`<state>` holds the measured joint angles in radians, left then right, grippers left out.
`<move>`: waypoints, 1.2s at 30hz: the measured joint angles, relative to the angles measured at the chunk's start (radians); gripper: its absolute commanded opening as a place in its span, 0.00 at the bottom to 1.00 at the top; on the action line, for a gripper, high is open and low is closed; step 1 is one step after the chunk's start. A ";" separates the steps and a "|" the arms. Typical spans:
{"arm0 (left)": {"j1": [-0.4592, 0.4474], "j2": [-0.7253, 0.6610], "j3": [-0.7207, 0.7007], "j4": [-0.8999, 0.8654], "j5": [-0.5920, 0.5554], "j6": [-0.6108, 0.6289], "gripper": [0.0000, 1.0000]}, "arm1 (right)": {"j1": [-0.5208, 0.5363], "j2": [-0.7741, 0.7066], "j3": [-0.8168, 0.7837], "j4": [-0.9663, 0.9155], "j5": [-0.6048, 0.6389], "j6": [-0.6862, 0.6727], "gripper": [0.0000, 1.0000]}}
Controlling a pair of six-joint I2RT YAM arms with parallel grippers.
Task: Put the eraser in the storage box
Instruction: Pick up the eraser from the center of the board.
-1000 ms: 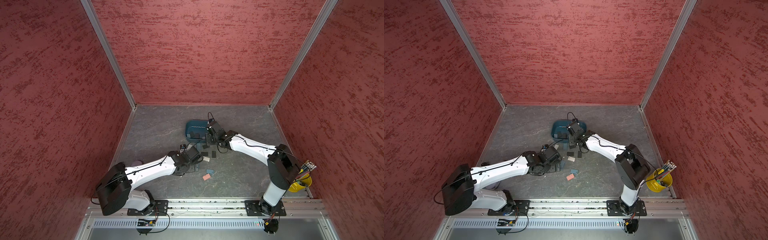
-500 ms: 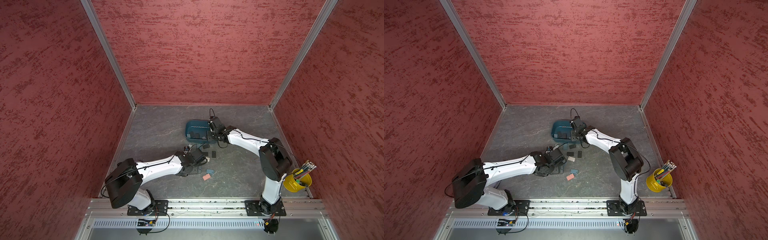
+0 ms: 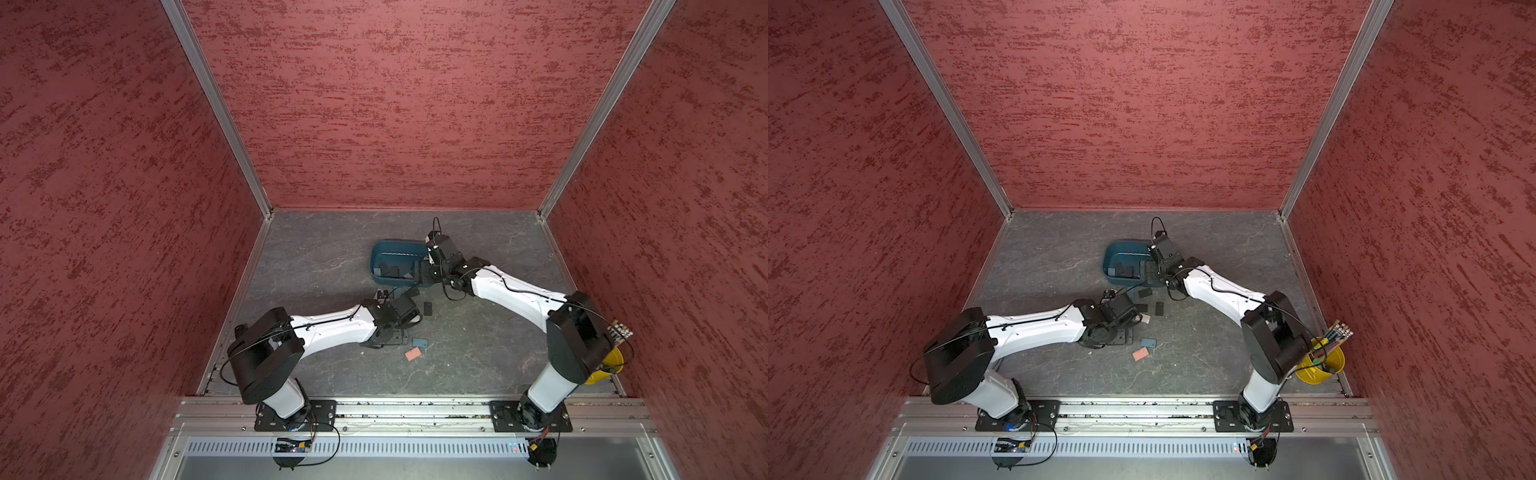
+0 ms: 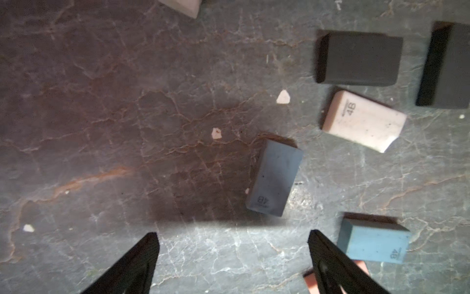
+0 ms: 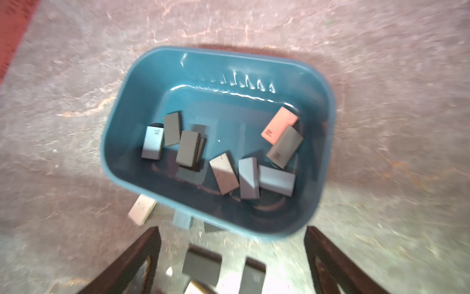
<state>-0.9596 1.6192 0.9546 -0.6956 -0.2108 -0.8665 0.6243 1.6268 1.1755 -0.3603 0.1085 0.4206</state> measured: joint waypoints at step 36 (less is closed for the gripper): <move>0.001 0.144 0.085 0.016 0.019 0.053 0.43 | 0.000 -0.323 -0.259 0.045 0.008 0.087 0.99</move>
<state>-0.9588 1.7634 1.0397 -0.6792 -0.1921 -0.8139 0.6243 1.3033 0.9165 -0.3153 0.1162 0.5079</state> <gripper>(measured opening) 0.442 0.989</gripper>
